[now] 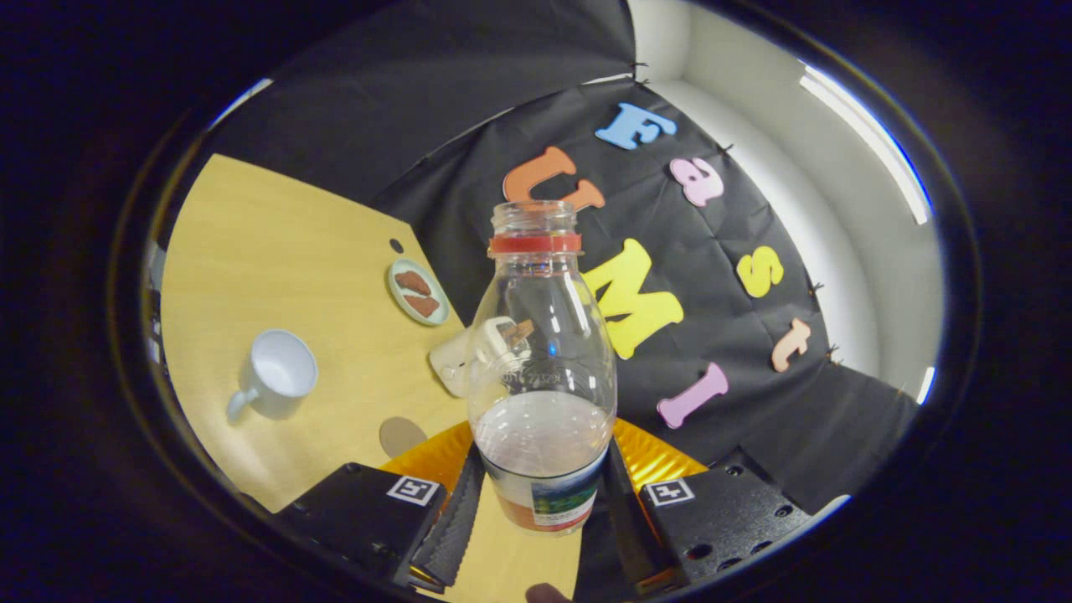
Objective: Take the bottle from table, then pour the juice into the cup, finally place the bottle on the coaster
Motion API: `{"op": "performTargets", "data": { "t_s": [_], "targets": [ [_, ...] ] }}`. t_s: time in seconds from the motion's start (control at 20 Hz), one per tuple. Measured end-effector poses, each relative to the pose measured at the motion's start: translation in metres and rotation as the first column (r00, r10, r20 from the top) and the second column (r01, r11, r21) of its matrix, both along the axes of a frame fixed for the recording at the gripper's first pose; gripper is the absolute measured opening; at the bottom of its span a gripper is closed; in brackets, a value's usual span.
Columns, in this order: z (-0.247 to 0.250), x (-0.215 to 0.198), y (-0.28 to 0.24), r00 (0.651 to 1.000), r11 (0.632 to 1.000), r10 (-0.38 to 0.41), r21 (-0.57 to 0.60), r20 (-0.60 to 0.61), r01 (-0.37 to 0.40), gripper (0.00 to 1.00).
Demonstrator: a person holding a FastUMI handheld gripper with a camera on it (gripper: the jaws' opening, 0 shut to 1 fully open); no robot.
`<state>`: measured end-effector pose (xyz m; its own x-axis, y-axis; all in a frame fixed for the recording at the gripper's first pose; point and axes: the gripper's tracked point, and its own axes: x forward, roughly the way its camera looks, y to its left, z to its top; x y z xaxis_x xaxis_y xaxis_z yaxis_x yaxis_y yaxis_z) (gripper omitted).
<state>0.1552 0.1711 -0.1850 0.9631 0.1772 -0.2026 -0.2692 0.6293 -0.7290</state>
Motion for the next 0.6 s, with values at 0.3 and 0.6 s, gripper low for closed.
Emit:
{"op": "performTargets", "data": {
  "t_s": [0.3,0.6],
  "targets": [
    [0.034,0.005,-0.007,1.0,0.939,0.018,0.344,-0.024,-0.009,0.75],
    [0.058,0.037,-0.016,0.996,0.792,0.039,0.61,-0.086,0.022,0.74]
  ]
}}
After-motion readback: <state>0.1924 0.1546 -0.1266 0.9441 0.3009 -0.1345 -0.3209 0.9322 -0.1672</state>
